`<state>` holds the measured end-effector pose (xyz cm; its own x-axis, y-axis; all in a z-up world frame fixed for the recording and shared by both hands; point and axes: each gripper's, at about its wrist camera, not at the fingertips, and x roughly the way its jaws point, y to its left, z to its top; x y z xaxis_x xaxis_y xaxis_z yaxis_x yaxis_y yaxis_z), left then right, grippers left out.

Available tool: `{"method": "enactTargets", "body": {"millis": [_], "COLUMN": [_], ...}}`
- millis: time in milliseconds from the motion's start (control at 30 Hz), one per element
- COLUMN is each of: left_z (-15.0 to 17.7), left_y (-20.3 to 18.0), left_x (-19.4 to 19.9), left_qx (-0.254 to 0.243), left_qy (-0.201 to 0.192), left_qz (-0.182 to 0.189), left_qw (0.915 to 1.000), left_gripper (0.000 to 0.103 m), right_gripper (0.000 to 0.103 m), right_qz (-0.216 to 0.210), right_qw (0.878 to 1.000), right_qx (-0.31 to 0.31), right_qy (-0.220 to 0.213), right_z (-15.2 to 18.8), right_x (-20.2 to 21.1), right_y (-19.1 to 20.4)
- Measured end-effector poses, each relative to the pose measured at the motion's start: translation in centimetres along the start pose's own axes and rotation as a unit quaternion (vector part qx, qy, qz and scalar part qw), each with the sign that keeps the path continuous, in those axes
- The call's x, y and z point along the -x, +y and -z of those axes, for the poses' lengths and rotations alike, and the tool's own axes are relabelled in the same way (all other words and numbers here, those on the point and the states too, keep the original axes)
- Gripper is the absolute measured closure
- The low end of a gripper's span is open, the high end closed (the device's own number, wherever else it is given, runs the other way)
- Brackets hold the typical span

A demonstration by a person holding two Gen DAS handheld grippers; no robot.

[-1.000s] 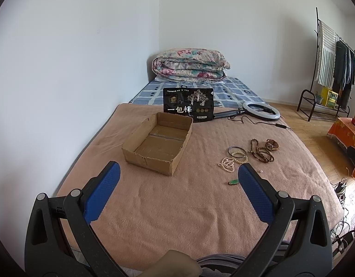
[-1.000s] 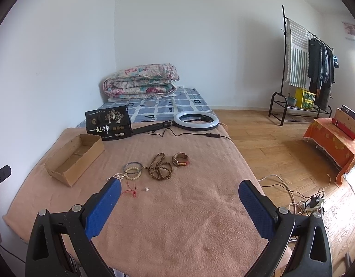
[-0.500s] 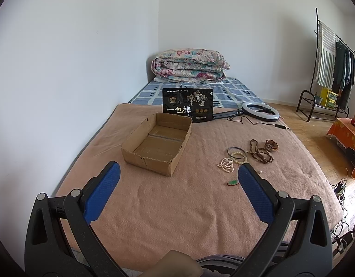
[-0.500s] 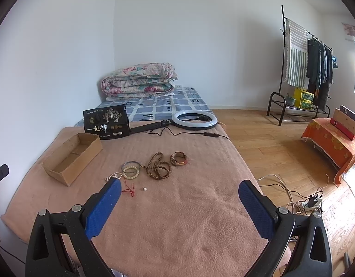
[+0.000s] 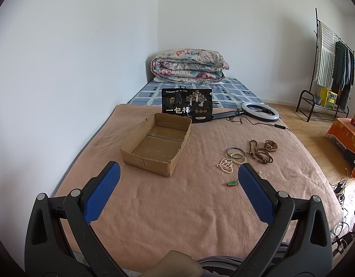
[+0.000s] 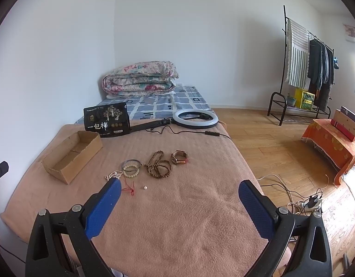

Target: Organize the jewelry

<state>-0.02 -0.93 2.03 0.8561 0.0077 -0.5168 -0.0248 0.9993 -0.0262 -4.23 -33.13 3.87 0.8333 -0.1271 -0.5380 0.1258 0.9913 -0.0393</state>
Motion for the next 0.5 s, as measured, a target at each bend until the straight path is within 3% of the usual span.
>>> {"method": "enactTargets", "body": {"millis": [500], "left_z": [0.19], "left_y": [0.01], "left_x": [0.04], "left_qx": [0.0], "left_qy": [-0.001], "left_qz": [0.0], "left_qw": [1.0], "left_gripper": [0.0], "right_gripper": [0.0], "right_qz": [0.001], "right_qw": [1.0], "right_qx": [0.005], "right_qy": [0.007], "right_z": [0.15], "right_x": [-0.91], "right_y": [0.24]}}
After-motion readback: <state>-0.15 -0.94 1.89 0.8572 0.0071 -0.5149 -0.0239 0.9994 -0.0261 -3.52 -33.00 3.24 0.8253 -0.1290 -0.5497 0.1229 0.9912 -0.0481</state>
